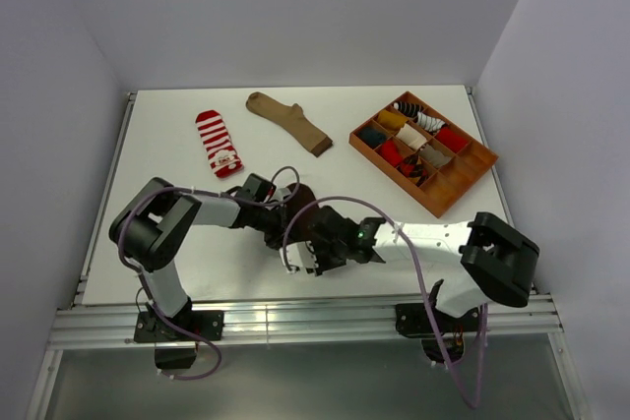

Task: Roll the socks
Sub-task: Roll the sock at the center of the board.

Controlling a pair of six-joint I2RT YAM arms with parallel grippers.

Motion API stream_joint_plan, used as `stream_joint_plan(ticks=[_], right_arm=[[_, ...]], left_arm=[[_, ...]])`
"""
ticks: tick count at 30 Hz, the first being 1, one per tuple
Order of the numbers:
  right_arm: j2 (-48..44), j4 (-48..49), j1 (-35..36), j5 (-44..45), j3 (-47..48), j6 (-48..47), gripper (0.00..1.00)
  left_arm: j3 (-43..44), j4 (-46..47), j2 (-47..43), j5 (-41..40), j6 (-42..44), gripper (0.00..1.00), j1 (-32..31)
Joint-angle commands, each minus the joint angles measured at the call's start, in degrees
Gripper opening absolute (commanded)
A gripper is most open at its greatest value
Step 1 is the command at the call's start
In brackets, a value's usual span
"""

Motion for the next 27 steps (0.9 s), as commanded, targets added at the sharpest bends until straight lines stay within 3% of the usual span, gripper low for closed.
stream_joint_plan(ticks=[1,8,13,23,27], right_arm=[[2.2,-11.8,-4.2,-8.4,5.7,1.4,0.27],[10.0,-24.2,-11.3,-18.3,13.6,-0.8,0.23],[16.6,-31.4,-13.7,-22.5,18.8,-2.1,0.23],[25.6,-42.5,-19.7,-31.9,28.4,-5.3,0.24],[29.4,-47.6,-22.4,-34.3,33.2,-6.5,0.24]], left_arm=[[2.1,-4.2,-3.9,-8.0,4.6,0.12,0.8],[0.8,-1.8,-8.0,-12.8,4.8,0.23,1.5],[-0.5,-2.2,-11.9,-18.7,6.1,0.25,1.5],[-9.6,6.8,-23.0,-24.9,3.4,0.11,1.7],[-12.9,9.9,-28.2,-26.9,3.4,0.11,1.6]])
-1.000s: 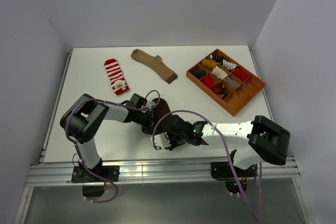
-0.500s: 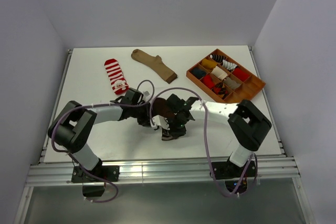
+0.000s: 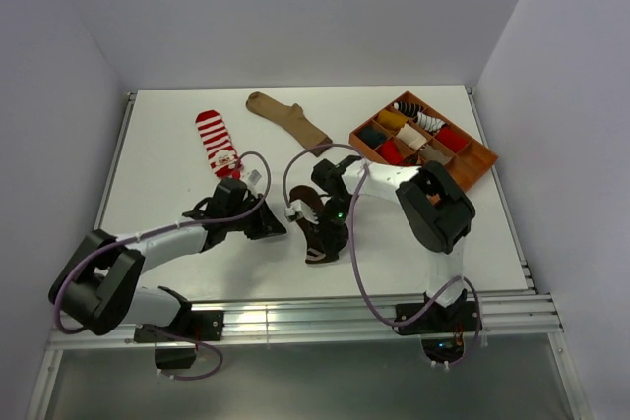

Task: Roll the socks
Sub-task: Roll the sock at the center of the board.

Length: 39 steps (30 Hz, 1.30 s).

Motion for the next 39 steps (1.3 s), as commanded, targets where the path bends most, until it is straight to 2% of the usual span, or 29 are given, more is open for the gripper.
stream_joint_plan(ticks=[1,8,12,17,21,27,32,39], right_arm=[[3.6,-7.5,-2.4,-3.1,3.9,-2.2,0.24],[10.0,-12.8,-5.1,-5.6,10.2,-0.8,0.23],[11.8,-12.6,-5.6,-5.7,12.3,1.5,0.23],[14.3,-13.9,-6.6,-6.1,14.3,3.0,0.23],[17.2,-17.7,-8.1,-8.2,17.5,1.8,0.23],[19.4,-20.6,-9.6,-9.7,19.6,0.8,0.23],[21.1,-23.4,-10.9,-11.0,20.9,-0.6,0.22],[23.1,-25.3,-13.0,-12.3,22.3,-0.4,0.22]], left_arm=[[-1.8,6.0,-4.5,-3.5,-0.1,0.11,0.1],[-2.6,9.2,-6.6,-7.6,2.2,0.09,-2.2],[-2.2,12.0,-5.5,-9.7,5.2,0.10,-6.8],[-2.3,18.5,-1.6,-9.4,7.3,0.17,-10.2],[-2.6,25.1,1.6,-6.5,8.6,0.25,-11.8],[-2.0,35.0,10.5,0.2,8.0,0.25,-12.6],[-2.0,43.9,17.3,5.1,6.3,0.31,-13.3],[-2.9,48.9,19.9,8.1,4.6,0.41,-13.2]])
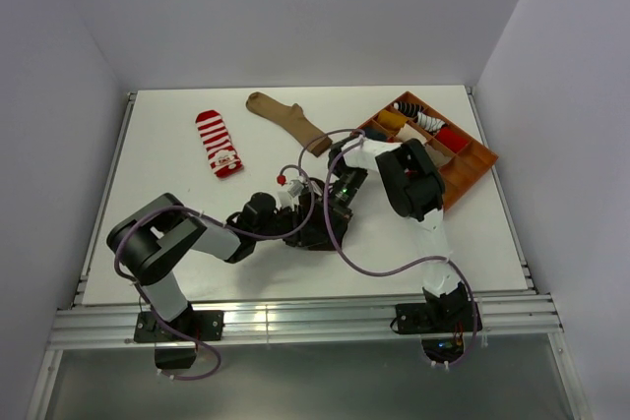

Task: Roll the socks
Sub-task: Roll the sock at the center of the board.

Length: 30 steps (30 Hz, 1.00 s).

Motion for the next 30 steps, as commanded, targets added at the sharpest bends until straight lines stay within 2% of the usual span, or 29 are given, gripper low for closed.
stream_joint_plan(ticks=[1,8,23,29,30], right_arm=[[1.3,-2.1,-1.5,-0.8,2.3,-1.2,0.22],[2.8,-4.5,-3.4,-3.0,3.2,-2.2,0.21],[3.1,-3.8,-7.4,-3.3,1.5,-0.5,0.18],[3.3,-2.9,-8.3,-3.0,0.7,0.6,0.18],[3.3,-2.8,-8.2,-3.0,0.5,0.5,0.18]], left_arm=[[-0.3,6.5,0.3,3.6,-0.7,0.43,-0.5],[2.4,-1.0,1.2,2.0,2.6,0.45,-0.6],[4.6,-6.1,4.0,1.4,3.6,0.41,-0.6],[5.2,-7.0,5.0,1.2,2.8,0.37,-0.6],[5.4,-7.3,5.1,1.1,2.5,0.34,-0.6]])
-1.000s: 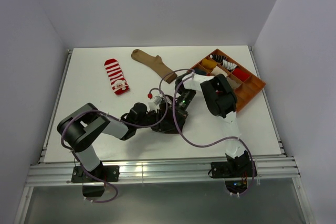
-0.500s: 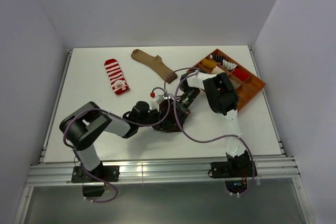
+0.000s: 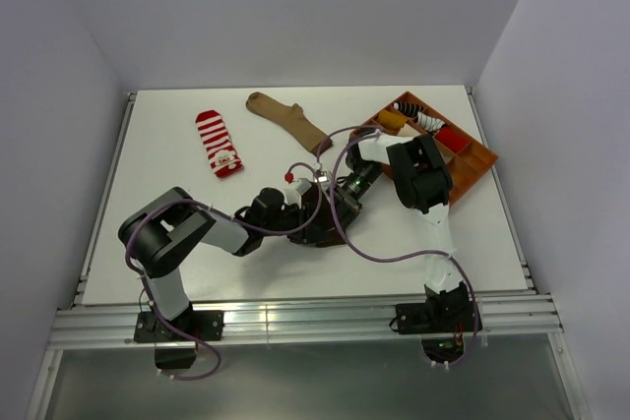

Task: Roll the socks
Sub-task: Roll the sock at the center of the board.

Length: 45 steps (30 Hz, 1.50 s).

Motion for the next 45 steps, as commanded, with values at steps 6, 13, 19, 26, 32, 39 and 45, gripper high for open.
stream_joint_plan(ticks=[6,13,19,26,32,39,45], right_arm=[[-1.7,2.1,-0.8,3.1,-2.0,3.4,0.19],[-7.8,9.9,-0.6,6.2,-5.6,8.7,0.25],[-12.1,15.3,-0.5,8.9,-7.8,11.9,0.32],[-16.6,20.1,-0.5,10.8,-9.5,14.4,0.36],[-22.9,27.1,-0.6,15.7,-12.8,16.6,0.39],[-31.6,35.5,-0.5,20.3,-19.0,16.4,0.42],[-39.8,41.5,2.4,24.1,-28.1,11.1,0.47]], left_arm=[[0.4,-2.7,2.4,-0.1,-1.6,0.12,-0.5],[-1.7,-0.5,4.9,-0.1,-3.8,0.00,-0.5],[-2.5,-1.2,6.1,-0.2,-5.0,0.00,-0.5],[-3.7,-0.8,7.5,0.5,-5.8,0.00,-0.5],[-3.9,-1.4,8.0,1.8,-6.3,0.00,-0.5],[-5.1,-3.1,8.0,3.4,-6.1,0.00,0.4],[-6.5,-1.4,10.0,7.8,-7.9,0.00,2.7]])
